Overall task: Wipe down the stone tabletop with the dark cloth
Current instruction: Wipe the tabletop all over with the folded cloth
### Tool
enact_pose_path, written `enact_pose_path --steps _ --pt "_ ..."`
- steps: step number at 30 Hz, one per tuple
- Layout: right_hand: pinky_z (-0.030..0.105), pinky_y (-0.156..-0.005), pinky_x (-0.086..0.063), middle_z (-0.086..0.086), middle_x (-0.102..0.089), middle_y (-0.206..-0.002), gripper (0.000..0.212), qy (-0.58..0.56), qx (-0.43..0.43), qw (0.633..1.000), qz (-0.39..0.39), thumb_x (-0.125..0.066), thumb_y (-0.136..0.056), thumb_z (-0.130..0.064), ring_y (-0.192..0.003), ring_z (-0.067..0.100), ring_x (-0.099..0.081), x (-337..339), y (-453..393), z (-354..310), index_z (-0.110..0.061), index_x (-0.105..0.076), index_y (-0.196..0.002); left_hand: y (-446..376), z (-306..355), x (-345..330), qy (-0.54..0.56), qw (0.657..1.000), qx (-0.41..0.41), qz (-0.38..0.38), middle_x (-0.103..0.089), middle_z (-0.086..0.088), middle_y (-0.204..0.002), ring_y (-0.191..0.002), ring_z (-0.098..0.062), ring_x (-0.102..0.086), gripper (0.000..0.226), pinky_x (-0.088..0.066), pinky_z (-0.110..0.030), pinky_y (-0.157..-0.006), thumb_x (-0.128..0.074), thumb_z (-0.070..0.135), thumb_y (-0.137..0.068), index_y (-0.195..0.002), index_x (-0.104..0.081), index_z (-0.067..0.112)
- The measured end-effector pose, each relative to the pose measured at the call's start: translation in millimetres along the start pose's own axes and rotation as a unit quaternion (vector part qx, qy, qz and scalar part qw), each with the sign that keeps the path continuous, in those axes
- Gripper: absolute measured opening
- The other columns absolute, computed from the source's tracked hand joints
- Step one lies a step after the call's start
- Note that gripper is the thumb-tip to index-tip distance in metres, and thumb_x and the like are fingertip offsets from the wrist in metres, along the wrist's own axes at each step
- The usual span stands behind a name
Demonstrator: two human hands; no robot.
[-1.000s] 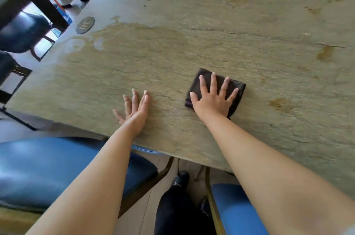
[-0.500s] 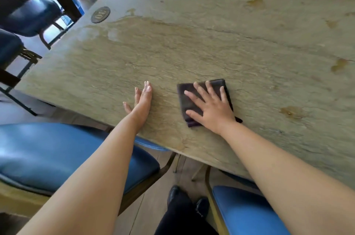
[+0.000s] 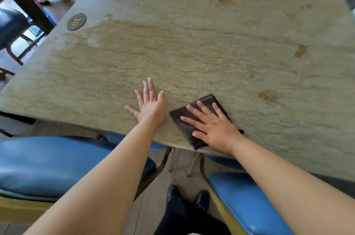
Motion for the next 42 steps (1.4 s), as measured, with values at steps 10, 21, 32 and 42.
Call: enact_pose_path --steps 10,21,32,42 --pt "0.056 -0.111 0.022 -0.015 0.029 -0.155 0.059 -0.018 0.018 0.997 -0.077 -0.008 -0.089 -0.067 -0.140 0.022 0.035 -6 59 19 -0.054 0.022 -0.139 52 85 -79 -0.030 0.983 -0.172 -0.059 0.002 0.022 -0.160 -0.145 -0.001 0.014 0.050 0.022 -0.058 -0.110 -0.008 0.046 -0.101 -0.147 0.008 0.051" --pt "0.067 -0.109 0.008 -0.013 0.016 -0.160 0.058 -0.074 -0.440 0.895 0.002 -0.007 -0.091 -0.066 -0.147 0.025 0.017 -7 98 253 -0.053 0.009 -0.145 44 122 -124 -0.245 0.962 -0.112 0.051 0.019 0.019 -0.158 -0.145 -0.019 0.026 0.063 0.012 -0.070 -0.106 0.001 0.065 -0.091 -0.149 0.013 0.043" --pt "0.066 -0.110 0.013 -0.010 0.013 -0.160 0.061 -0.041 -0.123 0.991 0.031 -0.014 -0.091 -0.067 -0.146 0.029 0.019 21 -42 165 -0.050 0.004 -0.147 43 120 -118 -0.210 0.969 -0.096 0.091 0.020 0.012 -0.160 -0.145 -0.007 0.023 0.070 0.010 -0.060 -0.114 -0.001 0.058 -0.092 -0.152 0.015 0.026" --pt "0.067 -0.109 0.012 -0.008 0.011 -0.161 0.062 -0.107 -0.348 0.931 0.036 -0.014 -0.091 -0.067 -0.146 0.029 0.018 34 -85 270 -0.047 0.000 -0.148 39 118 -119 -0.225 0.966 -0.092 0.088 0.022 0.010 -0.159 -0.144 -0.007 0.026 0.075 0.011 -0.059 -0.115 0.004 0.062 -0.087 -0.153 0.012 0.026"
Point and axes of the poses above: each hand's wrist, its own y-axis away from the middle knuckle, its own x-axis out of the back of the hand, z = x × y, the point moved 8 cm from there along -y, towards the middle knuckle
